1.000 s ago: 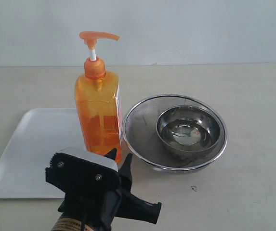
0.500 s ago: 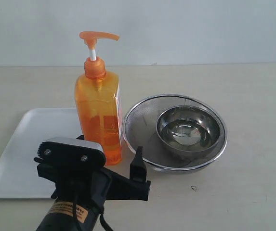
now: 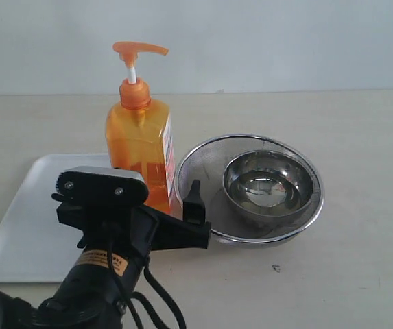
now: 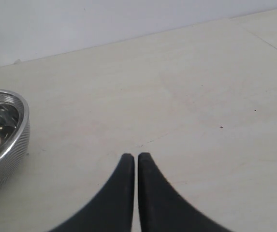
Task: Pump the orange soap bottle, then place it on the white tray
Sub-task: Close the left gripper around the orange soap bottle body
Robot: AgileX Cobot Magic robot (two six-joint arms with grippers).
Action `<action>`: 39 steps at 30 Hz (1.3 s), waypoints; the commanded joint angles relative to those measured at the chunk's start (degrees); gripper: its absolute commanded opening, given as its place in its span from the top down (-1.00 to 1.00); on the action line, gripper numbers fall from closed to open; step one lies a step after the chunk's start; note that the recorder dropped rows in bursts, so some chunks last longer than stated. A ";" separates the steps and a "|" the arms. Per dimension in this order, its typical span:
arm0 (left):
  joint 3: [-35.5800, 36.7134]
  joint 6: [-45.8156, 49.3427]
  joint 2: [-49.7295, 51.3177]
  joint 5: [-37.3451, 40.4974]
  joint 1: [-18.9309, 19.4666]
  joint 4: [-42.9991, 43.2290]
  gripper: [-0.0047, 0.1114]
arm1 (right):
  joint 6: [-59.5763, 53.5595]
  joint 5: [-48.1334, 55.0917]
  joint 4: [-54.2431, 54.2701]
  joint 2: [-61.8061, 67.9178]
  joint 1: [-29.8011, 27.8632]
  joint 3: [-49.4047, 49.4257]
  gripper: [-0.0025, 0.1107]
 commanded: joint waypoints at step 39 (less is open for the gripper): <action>-1.28 3.21 -0.55 -0.54 10.61 7.53 -0.82 | -0.35 -0.29 -0.12 -0.23 -0.06 -0.03 0.96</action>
